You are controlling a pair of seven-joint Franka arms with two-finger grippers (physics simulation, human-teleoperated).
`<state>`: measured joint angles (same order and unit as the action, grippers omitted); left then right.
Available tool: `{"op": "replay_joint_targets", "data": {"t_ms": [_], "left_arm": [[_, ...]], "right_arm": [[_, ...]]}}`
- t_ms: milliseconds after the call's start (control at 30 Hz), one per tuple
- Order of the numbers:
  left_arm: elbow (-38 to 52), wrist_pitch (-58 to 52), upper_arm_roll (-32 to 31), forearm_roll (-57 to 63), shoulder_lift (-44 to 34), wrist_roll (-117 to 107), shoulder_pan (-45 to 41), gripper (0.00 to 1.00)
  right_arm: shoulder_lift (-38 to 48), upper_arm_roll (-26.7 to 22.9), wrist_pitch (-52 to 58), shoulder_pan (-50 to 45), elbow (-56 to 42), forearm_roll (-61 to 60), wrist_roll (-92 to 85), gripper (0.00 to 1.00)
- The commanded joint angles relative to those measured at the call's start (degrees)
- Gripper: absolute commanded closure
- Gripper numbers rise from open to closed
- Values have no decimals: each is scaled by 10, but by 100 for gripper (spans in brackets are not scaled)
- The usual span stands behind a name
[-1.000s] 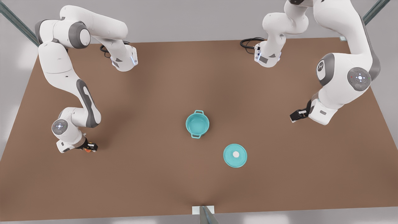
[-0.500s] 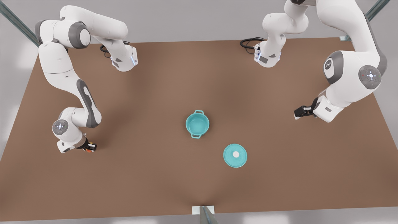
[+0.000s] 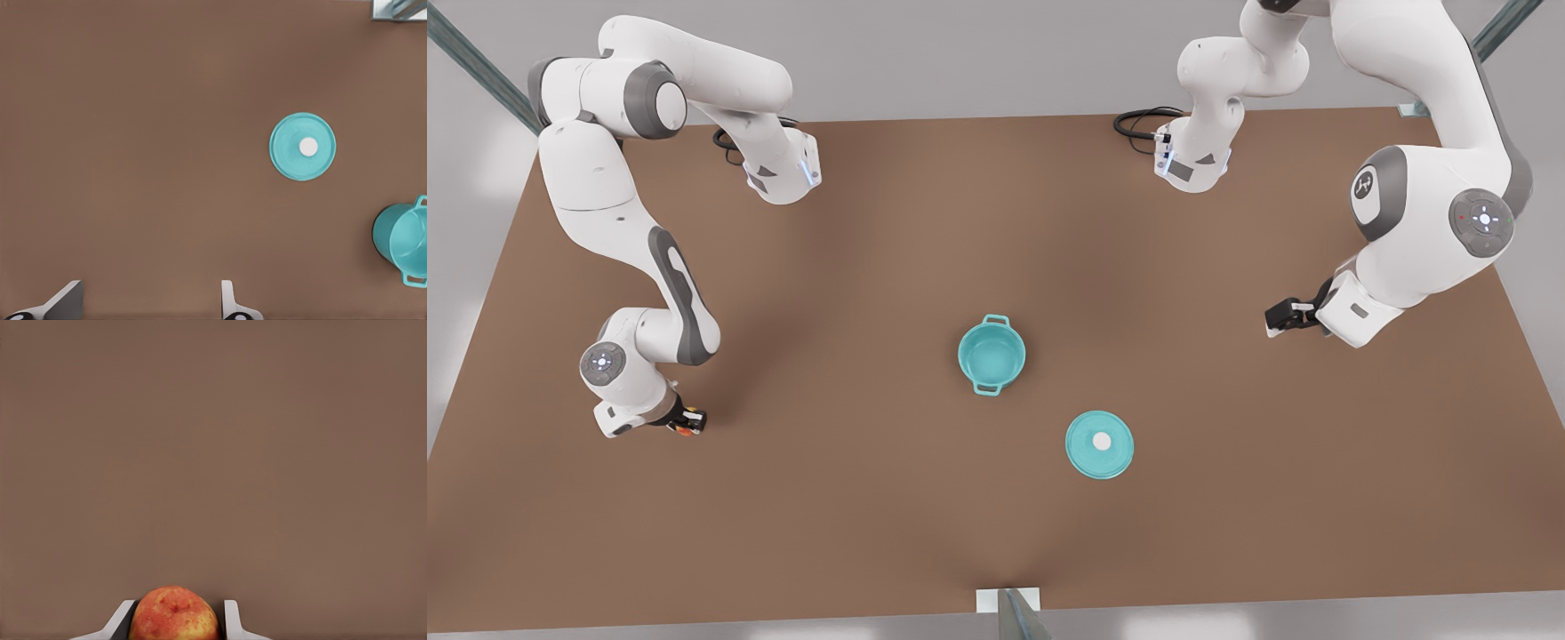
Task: Open the pot lid and put the potato into the pot
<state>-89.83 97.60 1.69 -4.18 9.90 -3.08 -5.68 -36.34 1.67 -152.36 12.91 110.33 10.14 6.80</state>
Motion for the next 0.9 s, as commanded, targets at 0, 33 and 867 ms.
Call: {"op": "replay_joint_targets", "data": {"t_ms": [0,33,867], "left_arm": [[0,-2,2,1,-1,30,1,0],[0,-2,1,1,-1,30,1,0],[0,-4,-1,3,-1,32,1,0]], "right_arm": [[0,0,0,0,0,1,8,48],[1,0,1,0,0,1,8,49],[86,94,223,-41,-51,-38,185,51]]}}
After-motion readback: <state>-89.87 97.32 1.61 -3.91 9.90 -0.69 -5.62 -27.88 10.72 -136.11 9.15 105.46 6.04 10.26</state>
